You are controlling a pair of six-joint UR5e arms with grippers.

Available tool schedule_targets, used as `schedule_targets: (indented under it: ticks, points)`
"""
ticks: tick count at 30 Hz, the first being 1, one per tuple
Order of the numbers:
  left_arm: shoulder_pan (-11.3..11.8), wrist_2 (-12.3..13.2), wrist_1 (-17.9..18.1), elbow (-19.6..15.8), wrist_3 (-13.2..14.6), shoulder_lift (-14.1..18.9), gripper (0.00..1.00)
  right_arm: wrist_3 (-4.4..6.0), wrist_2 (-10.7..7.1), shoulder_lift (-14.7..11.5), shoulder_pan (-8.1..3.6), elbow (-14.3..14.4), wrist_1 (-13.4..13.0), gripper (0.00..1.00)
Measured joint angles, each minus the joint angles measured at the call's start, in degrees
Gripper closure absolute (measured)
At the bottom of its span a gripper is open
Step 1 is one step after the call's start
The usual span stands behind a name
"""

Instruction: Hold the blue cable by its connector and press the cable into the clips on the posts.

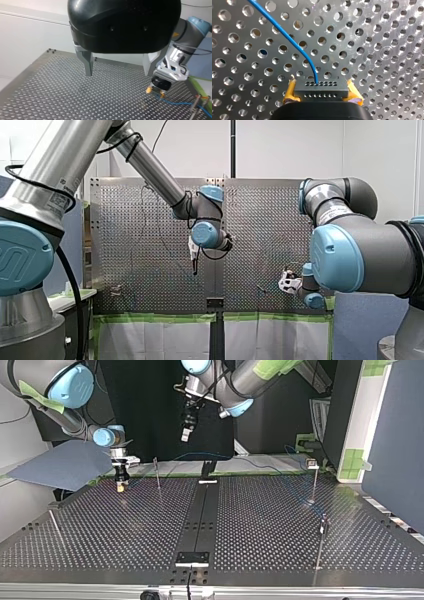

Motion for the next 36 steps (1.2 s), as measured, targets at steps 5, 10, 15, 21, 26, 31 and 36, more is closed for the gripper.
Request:
schedule_targets:
  ticks: [5,10,15,21,26,31,36]
  points:
    - [0.3,0.0,2.8,-2.9,-2.3,2.9,0.02,-0.09,-0.01,0.0,-0.01,0.0,0.3,1.0]
    - [0.4,-0.1,5.4,-5.4,-4.8,5.4,0.02,-0.34,0.14,-0.1,-0.15,0.0,1.0,1.0]
    - [0.5,-0.1,7.5,-7.6,-7.0,7.6,0.02,-1.38,0.1,-1.1,-0.4,0.1,2.5,1.0]
    - [0.8,-0.3,10.3,-10.4,-8.5,10.4,0.02,-2.16,0.31,-3.8,-0.84,1.5,4.0,1.0]
    - [1.0,-0.9,12.5,-12.6,-8.7,11.9,0.02,-2.19,0.49,-6.2,-1.5,3.7,4.0,1.0]
    - [1.0,-0.5,15.0,-15.1,-8.7,10.2,0.02,-2.2,0.37,-8.7,-2.03,5.8,3.8,1.0]
    - [0.8,-0.4,17.2,-17.3,-8.6,8.0,0.02,-2.14,-0.13,-11.1,-2.1,6.6,3.7,1.0]
